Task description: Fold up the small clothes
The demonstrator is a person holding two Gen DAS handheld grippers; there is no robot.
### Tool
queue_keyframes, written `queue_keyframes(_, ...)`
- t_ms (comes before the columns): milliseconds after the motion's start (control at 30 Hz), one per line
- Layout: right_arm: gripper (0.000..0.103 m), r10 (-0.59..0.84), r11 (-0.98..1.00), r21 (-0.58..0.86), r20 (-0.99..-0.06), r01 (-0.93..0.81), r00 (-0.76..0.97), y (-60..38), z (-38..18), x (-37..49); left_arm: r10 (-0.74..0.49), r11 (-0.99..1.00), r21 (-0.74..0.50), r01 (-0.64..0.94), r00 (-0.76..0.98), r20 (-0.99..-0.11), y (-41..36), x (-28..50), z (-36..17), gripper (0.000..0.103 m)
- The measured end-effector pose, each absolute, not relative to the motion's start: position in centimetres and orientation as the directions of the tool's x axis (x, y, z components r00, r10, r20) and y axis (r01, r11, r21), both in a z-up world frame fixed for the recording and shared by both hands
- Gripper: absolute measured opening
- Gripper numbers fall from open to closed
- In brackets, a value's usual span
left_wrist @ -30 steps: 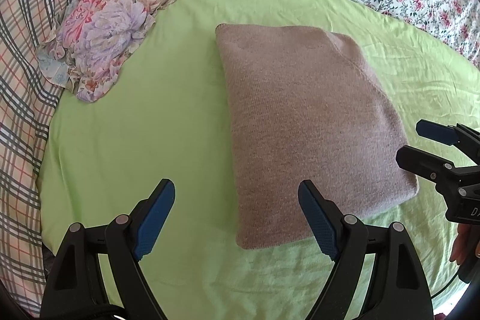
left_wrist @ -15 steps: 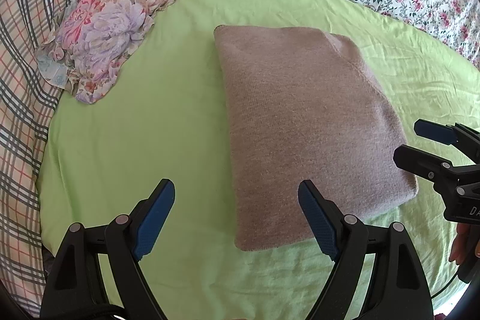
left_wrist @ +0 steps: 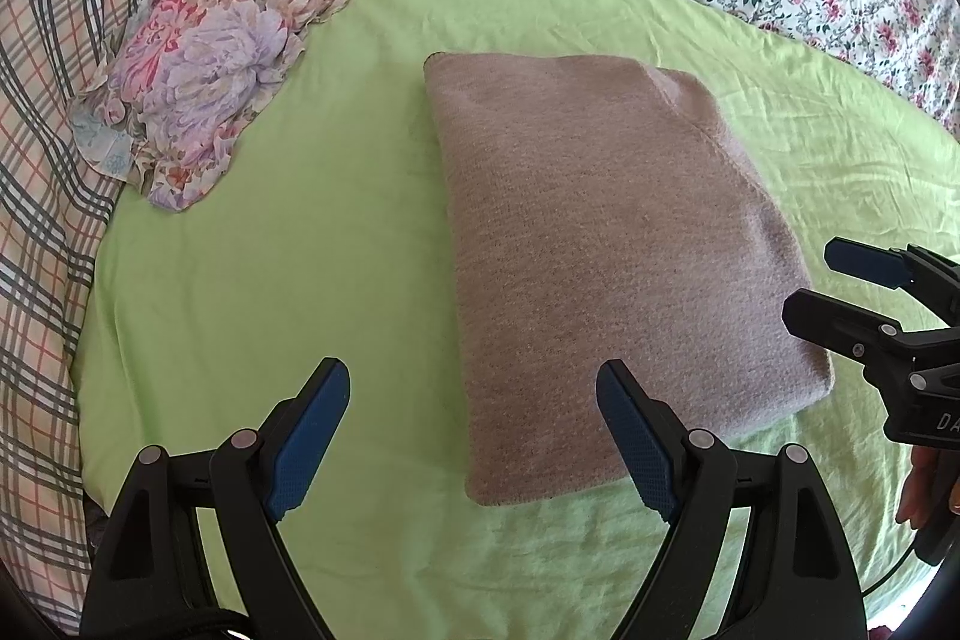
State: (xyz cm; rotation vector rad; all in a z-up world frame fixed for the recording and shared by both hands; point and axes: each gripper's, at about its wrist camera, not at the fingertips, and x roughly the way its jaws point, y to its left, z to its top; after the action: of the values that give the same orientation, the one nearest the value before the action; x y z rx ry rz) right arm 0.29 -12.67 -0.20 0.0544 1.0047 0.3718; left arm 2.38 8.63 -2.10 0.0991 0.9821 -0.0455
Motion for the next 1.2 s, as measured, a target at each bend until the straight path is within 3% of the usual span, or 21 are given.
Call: queue_keyframes(1200, 0.081, 0.328, 0.938, 0.218, -0.812, -0.270, 0.482, -12.60, -0.20, 0.48, -0.002, 0.994, 0.060, 0.095, 0.547, -0.837, 8.45, 3.04, -2.18, 0.085)
